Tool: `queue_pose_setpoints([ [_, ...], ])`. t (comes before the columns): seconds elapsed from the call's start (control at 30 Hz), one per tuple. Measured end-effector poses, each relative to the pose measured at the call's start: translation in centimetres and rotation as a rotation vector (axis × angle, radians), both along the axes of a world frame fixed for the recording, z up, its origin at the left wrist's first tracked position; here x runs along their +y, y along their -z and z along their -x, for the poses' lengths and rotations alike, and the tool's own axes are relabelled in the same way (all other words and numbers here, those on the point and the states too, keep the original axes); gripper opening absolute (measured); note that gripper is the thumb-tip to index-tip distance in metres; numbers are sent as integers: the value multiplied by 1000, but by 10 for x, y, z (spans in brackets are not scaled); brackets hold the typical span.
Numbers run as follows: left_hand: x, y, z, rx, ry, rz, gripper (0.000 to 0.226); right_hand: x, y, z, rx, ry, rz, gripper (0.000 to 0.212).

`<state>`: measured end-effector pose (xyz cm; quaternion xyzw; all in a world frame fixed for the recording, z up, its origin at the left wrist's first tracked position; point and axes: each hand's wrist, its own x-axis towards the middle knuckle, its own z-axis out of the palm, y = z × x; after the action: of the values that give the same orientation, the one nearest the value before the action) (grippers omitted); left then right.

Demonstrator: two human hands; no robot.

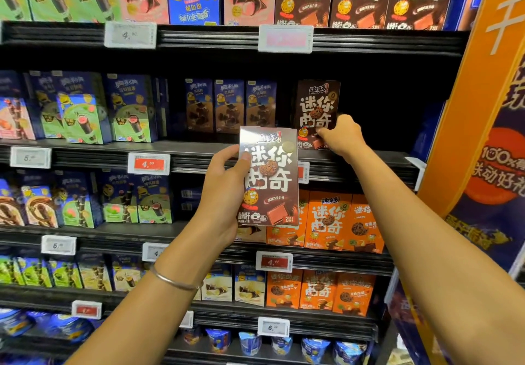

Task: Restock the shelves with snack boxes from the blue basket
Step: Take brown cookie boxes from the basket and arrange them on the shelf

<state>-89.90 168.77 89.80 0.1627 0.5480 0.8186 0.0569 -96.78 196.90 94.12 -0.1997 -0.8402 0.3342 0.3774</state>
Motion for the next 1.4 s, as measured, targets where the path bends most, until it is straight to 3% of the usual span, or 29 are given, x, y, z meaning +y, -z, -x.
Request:
queue_pose_setpoints([
  [0.17, 10, -16, -3, 10, 13, 29, 37, 4, 0, 4, -37, 15, -70, 40],
  [0.37, 24, -31, -12, 96, 88, 100, 26, 5, -3, -4, -18, -3, -7, 35],
  [0.6, 67, -76, 8, 176, 119, 149, 30, -11, -22, -50, 518, -48, 297, 33],
  [0.7, 95, -90, 20, 231, 54, 146, 30, -13, -31, -71, 452, -289, 440, 42],
  [0.8, 118, -94, 32, 247, -10, 130, 22, -9, -27, -78, 416, -415, 332, 42],
  [1.0, 140, -76, 58, 324, -27, 190, 17, 6, -15, -62, 407, -303, 201, 31],
  [1.2, 142, -63, 78, 319, -40, 256, 28, 10, -2, -47, 375, -256, 162, 26],
  [1.4, 144, -67, 90, 265, -26, 219, 44, 12, -9, -35, 327, -299, 336, 29],
])
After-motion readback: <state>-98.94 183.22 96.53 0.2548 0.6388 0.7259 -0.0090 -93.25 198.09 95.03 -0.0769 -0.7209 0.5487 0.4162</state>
